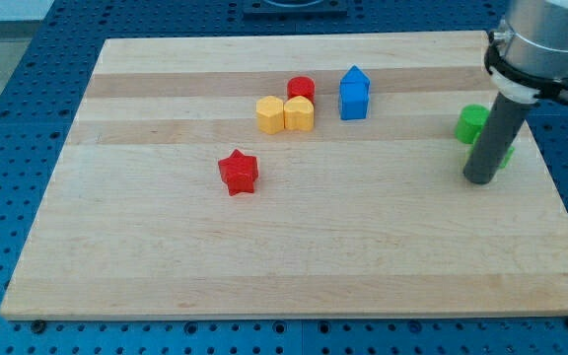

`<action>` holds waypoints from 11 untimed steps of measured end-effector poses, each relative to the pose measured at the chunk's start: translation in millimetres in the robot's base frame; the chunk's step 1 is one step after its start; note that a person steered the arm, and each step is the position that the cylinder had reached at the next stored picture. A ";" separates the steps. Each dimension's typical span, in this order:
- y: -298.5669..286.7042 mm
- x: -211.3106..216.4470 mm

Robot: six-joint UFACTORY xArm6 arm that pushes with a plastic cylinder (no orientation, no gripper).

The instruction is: Place the green star into the green circle

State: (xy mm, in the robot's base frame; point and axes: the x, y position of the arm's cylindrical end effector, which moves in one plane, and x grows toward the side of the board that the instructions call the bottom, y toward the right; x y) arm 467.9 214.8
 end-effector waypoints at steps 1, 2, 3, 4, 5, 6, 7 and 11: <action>11.7 8.8; 20.8 11.9; 21.8 11.9; 21.8 11.9; 26.1 11.9; 32.4 10.0; 32.8 3.0; 32.8 -9.1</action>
State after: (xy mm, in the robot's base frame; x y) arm 458.8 247.6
